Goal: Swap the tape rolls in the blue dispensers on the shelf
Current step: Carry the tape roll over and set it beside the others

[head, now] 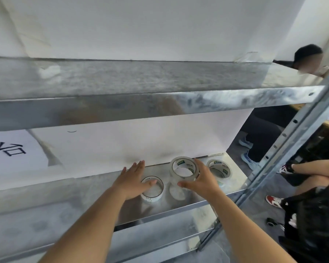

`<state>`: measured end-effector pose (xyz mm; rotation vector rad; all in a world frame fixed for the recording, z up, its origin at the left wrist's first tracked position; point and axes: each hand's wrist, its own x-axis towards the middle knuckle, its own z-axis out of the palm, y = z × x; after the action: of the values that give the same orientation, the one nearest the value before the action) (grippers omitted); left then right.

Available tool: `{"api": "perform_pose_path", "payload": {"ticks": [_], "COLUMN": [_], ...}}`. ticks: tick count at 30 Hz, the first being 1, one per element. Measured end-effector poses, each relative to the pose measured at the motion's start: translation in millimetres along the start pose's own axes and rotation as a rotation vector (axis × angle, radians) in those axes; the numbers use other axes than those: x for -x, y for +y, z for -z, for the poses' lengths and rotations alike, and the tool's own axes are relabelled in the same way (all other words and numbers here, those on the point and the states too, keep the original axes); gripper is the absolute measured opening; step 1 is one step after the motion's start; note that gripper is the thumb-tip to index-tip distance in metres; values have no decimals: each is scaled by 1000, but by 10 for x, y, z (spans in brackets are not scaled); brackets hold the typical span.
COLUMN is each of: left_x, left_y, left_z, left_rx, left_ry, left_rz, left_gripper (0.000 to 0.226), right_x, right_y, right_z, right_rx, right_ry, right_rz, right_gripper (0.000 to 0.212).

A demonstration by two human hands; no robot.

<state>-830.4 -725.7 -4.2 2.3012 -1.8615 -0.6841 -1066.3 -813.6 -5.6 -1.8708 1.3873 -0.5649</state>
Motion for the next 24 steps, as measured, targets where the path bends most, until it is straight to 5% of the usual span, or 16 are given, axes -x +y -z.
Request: {"api": "perform_pose_path", "payload": {"ticks": [17, 24], "left_x": [806, 1262], "left_y": [-722, -1102], "left_z": [328, 327], "left_rx": [58, 46], "left_ry": [111, 126], "left_rz": [184, 217], "left_gripper": [82, 83], "right_x": [153, 488], "right_y": [-765, -1125], "right_z": [-758, -1167], "right_rx": [-20, -11], "right_ry": [-162, -210], "right_rz": [137, 202], "right_gripper": [121, 102]}}
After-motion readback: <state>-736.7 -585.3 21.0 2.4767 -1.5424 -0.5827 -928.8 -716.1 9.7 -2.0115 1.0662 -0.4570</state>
